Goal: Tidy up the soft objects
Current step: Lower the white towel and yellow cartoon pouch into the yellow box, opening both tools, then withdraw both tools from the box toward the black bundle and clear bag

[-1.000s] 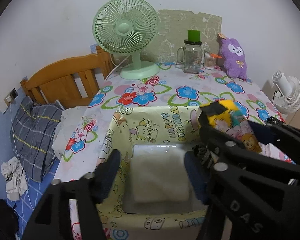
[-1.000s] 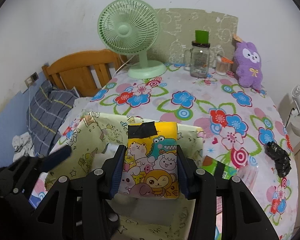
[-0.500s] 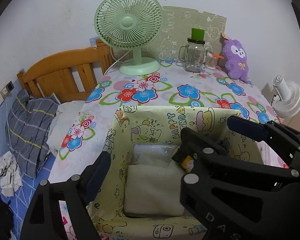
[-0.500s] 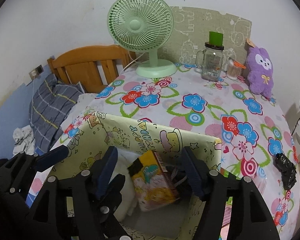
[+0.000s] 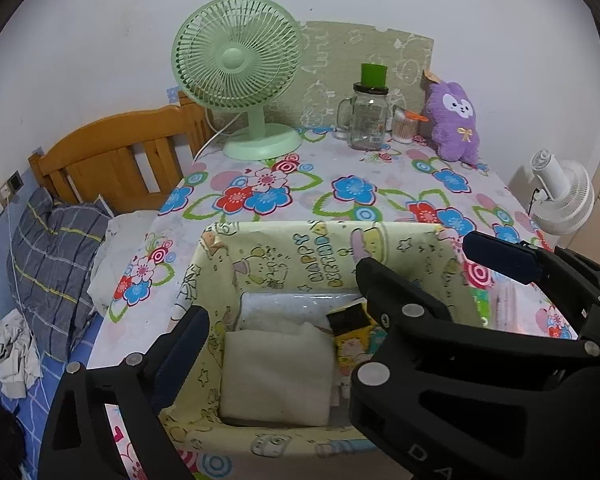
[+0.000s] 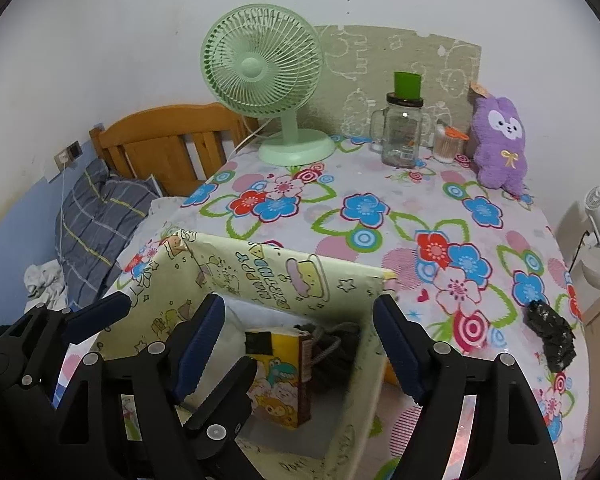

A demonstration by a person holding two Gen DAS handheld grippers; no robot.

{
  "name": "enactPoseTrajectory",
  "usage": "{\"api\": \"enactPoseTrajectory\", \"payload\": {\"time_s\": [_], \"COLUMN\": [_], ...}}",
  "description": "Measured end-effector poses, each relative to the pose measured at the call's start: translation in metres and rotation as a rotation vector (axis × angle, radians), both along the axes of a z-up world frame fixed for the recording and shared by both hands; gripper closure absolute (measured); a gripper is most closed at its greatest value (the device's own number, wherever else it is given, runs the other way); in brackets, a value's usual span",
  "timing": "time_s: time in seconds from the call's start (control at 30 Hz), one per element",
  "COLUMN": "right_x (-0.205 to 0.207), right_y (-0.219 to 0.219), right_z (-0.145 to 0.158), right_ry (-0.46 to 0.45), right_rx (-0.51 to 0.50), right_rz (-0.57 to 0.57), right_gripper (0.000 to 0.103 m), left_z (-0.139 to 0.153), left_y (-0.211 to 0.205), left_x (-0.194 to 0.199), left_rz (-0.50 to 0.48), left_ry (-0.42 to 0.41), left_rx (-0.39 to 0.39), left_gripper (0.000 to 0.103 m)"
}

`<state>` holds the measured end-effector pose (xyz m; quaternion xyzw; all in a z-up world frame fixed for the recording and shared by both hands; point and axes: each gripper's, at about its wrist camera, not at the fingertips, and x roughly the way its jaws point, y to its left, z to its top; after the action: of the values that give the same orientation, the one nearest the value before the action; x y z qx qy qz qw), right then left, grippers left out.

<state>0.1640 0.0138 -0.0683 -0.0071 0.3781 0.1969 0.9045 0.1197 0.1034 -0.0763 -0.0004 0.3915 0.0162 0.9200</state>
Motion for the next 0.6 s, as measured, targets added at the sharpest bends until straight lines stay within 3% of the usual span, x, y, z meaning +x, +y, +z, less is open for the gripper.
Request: {"api": "enactPoseTrajectory", "payload": {"time_s": [0.6], "right_x": [-0.028], "right_y": [-0.052], "right_z": [0.024], "right_ry": [-0.073], "right_rx": [0.012], "right_rz": [-0.083], "right_gripper": [0.013], "left_z": [0.025], "left_y": [-0.046], "left_x": [-0.02], "left_rz": [-0.038], "left_ry": [-0.065], "left_rx": [0.02], "left_gripper": [0.001]}}
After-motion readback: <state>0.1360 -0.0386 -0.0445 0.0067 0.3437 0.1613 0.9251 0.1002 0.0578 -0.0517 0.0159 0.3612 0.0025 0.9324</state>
